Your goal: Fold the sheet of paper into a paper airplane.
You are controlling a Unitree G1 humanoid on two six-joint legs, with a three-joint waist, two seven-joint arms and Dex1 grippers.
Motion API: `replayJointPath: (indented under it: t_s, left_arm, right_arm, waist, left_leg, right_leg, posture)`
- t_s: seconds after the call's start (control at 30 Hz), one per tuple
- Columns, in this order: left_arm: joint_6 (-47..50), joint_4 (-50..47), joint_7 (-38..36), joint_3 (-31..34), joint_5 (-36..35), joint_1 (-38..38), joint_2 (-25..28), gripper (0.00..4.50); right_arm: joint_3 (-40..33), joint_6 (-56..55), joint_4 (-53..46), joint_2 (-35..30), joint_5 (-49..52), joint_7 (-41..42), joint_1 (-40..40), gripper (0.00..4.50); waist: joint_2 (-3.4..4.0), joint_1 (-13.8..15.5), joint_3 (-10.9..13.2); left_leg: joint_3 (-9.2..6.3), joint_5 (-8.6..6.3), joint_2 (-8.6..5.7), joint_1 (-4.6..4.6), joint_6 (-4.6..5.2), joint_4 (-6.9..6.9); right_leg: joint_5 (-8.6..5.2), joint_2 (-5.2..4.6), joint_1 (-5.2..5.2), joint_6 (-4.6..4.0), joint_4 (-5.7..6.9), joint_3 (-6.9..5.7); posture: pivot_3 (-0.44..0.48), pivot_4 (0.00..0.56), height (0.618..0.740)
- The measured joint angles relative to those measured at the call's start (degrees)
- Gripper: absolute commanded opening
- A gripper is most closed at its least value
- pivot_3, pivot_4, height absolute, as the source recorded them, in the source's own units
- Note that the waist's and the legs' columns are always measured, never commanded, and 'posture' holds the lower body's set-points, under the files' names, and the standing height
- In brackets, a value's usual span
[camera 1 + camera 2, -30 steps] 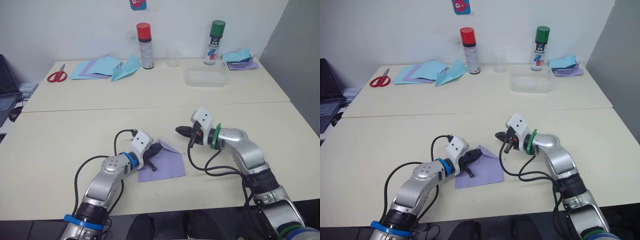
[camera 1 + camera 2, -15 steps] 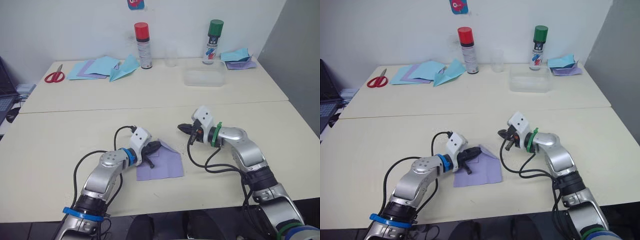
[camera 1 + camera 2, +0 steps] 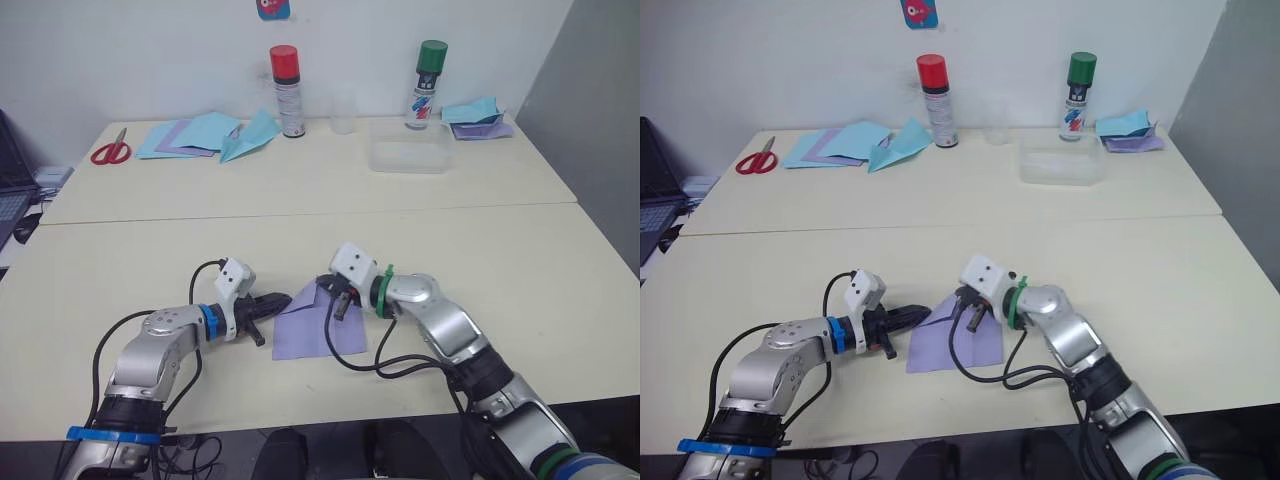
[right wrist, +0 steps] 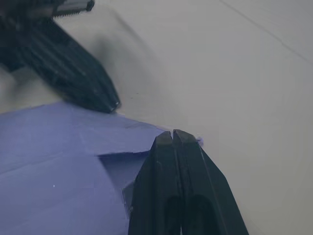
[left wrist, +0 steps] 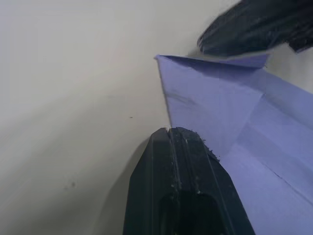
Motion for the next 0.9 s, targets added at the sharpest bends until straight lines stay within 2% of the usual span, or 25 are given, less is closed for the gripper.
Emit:
replayJointPath:
  t_s: [0.13,0.3,0.43,0.6,0.73,0.83,0.9]
  left_arm:
    - [-3.08,3.4,-1.13,-0.97,1.76,-2.41,-0.18,0.01]
    - [-4.15,4.39,-0.89,-2.07,3.35,-4.2,-1.57,0.01]
    - [-4.87,4.34,-1.13,-2.21,3.88,-4.28,-1.74,0.01]
    - [-4.02,1.29,-1.64,-1.72,3.43,-4.85,0.27,0.01]
    - [-4.69,-2.51,-2.84,0.76,2.51,-5.92,4.21,0.01]
    - [-5.15,-3.83,-4.34,2.22,2.24,-6.13,6.85,0.68]
    - [-5.02,-4.71,-5.58,2.59,1.42,-5.95,8.0,1.29]
  right_arm:
    - [1.28,-0.8,4.64,0.44,-2.67,-0.33,-2.63,0.0]
    - [0.4,-1.88,4.86,-0.66,-3.01,0.01,-2.43,0.0]
    - [-1.93,-2.33,0.74,-1.53,-1.58,0.19,2.08,0.0]
    - [-7.87,-1.84,-6.85,-0.17,6.38,2.54,5.43,0.0]
    - [-11.54,1.01,-15.16,-6.28,9.8,5.45,5.74,0.0]
    - [-13.42,4.54,-20.4,-12.15,12.65,8.71,8.01,0.56]
    - [-13.71,6.03,-22.23,-14.68,13.74,10.25,9.22,1.24]
  waist:
    - [-0.01,0.07,0.0]
    - [-0.03,0.24,-0.02]
    - [-0.05,0.25,-0.03]
    - [-0.23,0.1,0.19]
    - [-0.25,0.12,0.22]
    - [-0.29,0.13,0.25]
    - [-0.3,0.13,0.28]
  left_leg:
    - [0.07,0.0,-0.01,0.0,0.0,0.0]
    - [0.1,0.0,0.0,-0.02,0.0,0.02]
    - [0.12,0.0,0.0,-0.03,0.0,0.02]
    - [0.05,0.0,0.04,-0.09,0.0,0.02]
    - [0.04,0.0,0.03,-0.1,0.0,0.0]
    - [0.07,0.0,0.02,-0.1,0.0,-0.02]
    - [0.09,-0.01,0.02,-0.11,-0.01,-0.01]
  right_leg:
    - [0.0,-0.01,0.02,0.0,-0.01,0.12]
    - [0.02,-0.1,0.04,0.04,-0.05,0.16]
    - [0.0,-0.12,0.05,0.06,-0.07,0.18]
    - [0.01,-0.12,-0.03,0.06,-0.02,0.12]
    - [0.0,-0.12,-0.03,0.06,-0.07,0.09]
    - [0.0,-0.12,-0.03,0.06,-0.11,0.1]
    - [0.0,-0.12,-0.03,0.06,-0.12,0.12]
  posture:
    - [0.0,0.15,0.74]
    - [0.0,0.15,0.74]
    - [0.0,0.15,0.74]
    - [0.0,0.15,0.74]
    - [0.0,0.15,0.74]
    - [0.0,0.15,0.74]
    - [0.0,0.15,0.74]
